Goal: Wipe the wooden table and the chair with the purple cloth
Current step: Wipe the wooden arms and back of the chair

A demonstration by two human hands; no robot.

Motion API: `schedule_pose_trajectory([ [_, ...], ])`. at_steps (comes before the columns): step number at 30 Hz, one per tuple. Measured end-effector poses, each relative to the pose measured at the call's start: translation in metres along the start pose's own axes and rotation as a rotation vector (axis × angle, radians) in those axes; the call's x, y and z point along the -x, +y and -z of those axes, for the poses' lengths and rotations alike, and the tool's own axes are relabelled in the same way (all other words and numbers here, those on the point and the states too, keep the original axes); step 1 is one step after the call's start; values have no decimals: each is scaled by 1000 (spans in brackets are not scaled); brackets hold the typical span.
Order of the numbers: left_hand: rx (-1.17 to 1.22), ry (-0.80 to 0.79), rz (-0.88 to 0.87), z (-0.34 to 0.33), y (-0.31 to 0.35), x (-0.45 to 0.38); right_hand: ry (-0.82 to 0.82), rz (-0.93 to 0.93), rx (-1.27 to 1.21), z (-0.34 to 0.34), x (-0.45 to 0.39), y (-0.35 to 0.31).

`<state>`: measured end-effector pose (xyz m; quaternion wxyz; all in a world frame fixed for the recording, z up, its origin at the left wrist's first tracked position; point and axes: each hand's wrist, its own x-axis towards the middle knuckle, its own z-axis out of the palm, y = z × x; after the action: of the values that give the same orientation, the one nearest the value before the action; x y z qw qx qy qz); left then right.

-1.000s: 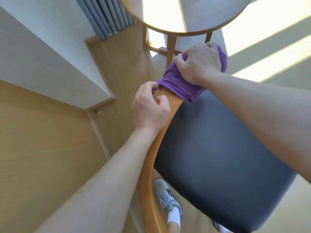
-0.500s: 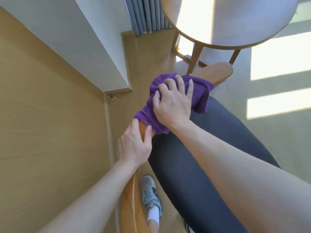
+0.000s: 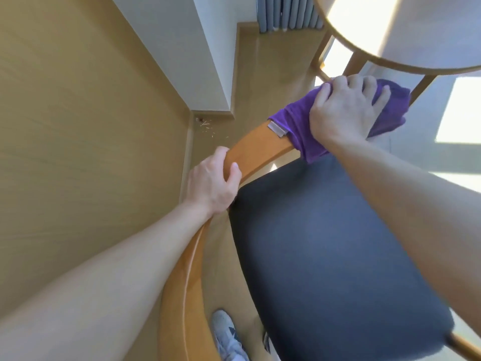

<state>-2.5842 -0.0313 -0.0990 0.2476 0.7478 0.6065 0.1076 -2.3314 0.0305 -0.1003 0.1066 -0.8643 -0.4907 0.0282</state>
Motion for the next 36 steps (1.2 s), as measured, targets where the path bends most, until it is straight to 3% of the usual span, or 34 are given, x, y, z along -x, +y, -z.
schedule_pose_trajectory([
  [2, 32, 6, 7, 0, 0, 0, -38, 47, -28, -2, 19, -22],
  [7, 180, 86, 39, 1, -3, 2, -61, 386, -41, -15, 71, -70],
  [10, 198, 182, 86, 1, -1, 3, -46, 443, -27, -15, 66, -68],
  [12, 236, 203, 226, 3, -4, 9, -66, 452, -17, -13, 66, -68],
  [15, 357, 3, 481, 6, -7, 26, -66, 454, -17, -13, 65, -69],
  [18, 155, -278, 490, 16, -13, 74, -98, 417, -28, -11, 71, -69],
  [20, 6, -349, 487, 28, -19, 119, -132, 386, -20, -7, 91, -74],
  [22, -90, -279, 613, 31, -20, 167, -196, 472, -33, -4, 125, -84],
  [25, -72, 5, 882, 19, -1, 199, -317, 745, -50, -2, 190, -100],
  [28, -104, 84, 883, 14, 10, 209, -413, 915, -74, -8, 231, -111],
  [31, -125, 144, 848, 13, 7, 234, -426, 1053, -76, -11, 217, -105],
  [33, -38, 242, 856, 6, 11, 258, -393, 1071, -42, -11, 189, -100],
  [36, 164, 357, 870, -9, 24, 281, -301, 894, -8, -11, 149, -93],
])
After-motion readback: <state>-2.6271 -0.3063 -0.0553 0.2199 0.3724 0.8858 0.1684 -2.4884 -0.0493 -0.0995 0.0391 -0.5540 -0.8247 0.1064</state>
